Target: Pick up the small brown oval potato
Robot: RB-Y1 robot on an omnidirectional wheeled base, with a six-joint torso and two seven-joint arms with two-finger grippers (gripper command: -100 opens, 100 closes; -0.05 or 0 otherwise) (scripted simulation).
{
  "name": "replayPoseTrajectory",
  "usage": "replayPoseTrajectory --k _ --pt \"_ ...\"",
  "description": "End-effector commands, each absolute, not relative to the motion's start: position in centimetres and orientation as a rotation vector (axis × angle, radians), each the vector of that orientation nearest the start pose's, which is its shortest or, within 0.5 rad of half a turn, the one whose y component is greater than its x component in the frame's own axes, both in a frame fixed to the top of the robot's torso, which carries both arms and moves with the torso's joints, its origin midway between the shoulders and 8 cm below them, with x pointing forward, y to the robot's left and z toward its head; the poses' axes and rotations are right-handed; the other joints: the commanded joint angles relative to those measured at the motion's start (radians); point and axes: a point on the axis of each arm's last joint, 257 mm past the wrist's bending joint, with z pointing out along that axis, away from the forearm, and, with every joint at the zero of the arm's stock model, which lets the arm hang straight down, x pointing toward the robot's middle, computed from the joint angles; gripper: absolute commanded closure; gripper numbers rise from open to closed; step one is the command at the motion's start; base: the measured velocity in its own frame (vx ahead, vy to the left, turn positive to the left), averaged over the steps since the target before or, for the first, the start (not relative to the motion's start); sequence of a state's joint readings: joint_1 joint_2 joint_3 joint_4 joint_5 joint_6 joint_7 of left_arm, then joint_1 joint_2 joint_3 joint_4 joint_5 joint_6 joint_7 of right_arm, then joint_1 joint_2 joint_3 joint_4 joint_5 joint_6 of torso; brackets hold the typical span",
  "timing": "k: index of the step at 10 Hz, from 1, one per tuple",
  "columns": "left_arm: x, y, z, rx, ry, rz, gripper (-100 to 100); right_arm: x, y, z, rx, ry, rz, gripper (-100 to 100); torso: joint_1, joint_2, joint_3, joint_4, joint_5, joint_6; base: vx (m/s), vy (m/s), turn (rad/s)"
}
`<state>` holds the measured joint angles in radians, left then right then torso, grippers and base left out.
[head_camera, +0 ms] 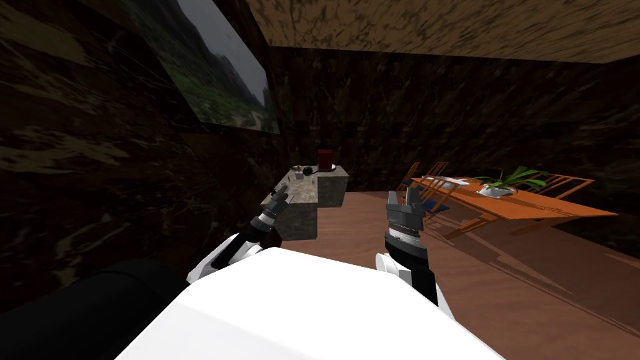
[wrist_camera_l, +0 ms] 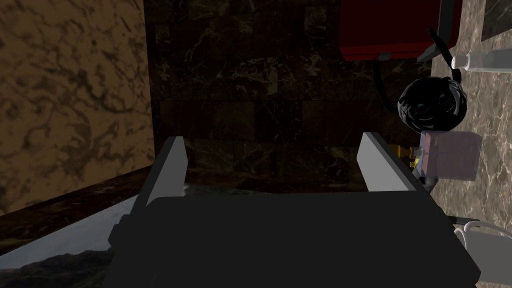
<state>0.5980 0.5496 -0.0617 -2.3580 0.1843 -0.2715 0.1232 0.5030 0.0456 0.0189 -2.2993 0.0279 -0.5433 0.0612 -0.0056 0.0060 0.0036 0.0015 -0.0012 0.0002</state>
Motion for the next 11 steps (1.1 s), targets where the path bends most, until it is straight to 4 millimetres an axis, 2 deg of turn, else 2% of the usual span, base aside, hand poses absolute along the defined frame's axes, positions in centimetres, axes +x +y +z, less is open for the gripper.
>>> replayPoseTrajectory --k 1,2,3,4,5,6,7,8,9,10,11 --pt "35.6 22.7 -5.0 -0.687 1.214 -1.459 -100 33.3 -27.3 4.0 0.605 0.563 1.256 0 0.000 0.000 0.000 0.000 0.000 0.000 -0.071 -0.082 -0.065" --pt "35.5 22.6 -6.3 -0.713 1.268 -1.451 -100 33.3 -27.3 4.0 0.605 0.563 1.256 0 0.001 -0.001 0.000 0.000 0.000 0.000 -0.084 -0.077 -0.149" --pt "35.5 22.5 -6.4 -0.699 1.287 -1.447 -100 33.3 -27.3 4.0 0.605 0.563 1.256 0 0.001 0.000 0.000 0.000 0.000 0.000 -0.071 -0.055 -0.071" --pt "35.3 22.5 -7.8 -0.728 1.339 -1.438 -100 33.3 -27.3 4.0 0.605 0.563 1.256 0 0.003 -0.001 0.000 0.000 0.000 0.000 -0.069 -0.061 -0.152" --pt "35.3 22.3 -8.0 -0.711 1.362 -1.433 -100 33.3 -27.3 4.0 0.605 0.563 1.256 0 0.003 -0.001 0.000 0.000 0.001 0.000 -0.063 -0.060 -0.066" --pt "35.1 22.4 -9.5 -0.743 1.415 -1.423 -100 33.3 -27.3 4.0 0.605 0.563 1.256 0 0.003 -0.001 -0.001 0.000 0.001 0.000 -0.071 -0.080 -0.143" --pt "35.0 22.2 -9.6 -0.725 1.439 -1.416 -100 33.3 -27.3 4.0 0.605 0.563 1.256 0 0.002 -0.001 0.000 0.000 0.000 0.000 -0.061 -0.066 -0.065" --pt "34.7 22.3 -11.2 -0.760 1.491 -1.404 -100 33.3 -27.3 4.0 0.605 0.563 1.256 0 0.003 -0.001 -0.001 0.000 0.000 -0.001 -0.069 -0.079 -0.149" --pt "34.6 22.2 -11.3 -0.741 1.517 -1.397 -100 33.3 -27.3 4.0 0.605 0.563 1.256 0 0.002 -0.001 0.000 0.000 0.000 0.000 -0.067 -0.061 -0.058" --pt "34.2 22.3 -12.9 -0.779 1.568 -1.384 -100 33.3 -27.3 4.0 0.605 0.563 1.256 0 0.003 -0.001 0.000 0.000 0.000 -0.001 -0.080 -0.066 -0.127" --pt "34.1 22.2 -13.1 -0.758 1.597 -1.374 -100 33.3 -27.3 4.0 0.605 0.563 1.256 0 0.003 0.000 0.000 0.000 0.001 0.000 -0.065 -0.056 -0.070"
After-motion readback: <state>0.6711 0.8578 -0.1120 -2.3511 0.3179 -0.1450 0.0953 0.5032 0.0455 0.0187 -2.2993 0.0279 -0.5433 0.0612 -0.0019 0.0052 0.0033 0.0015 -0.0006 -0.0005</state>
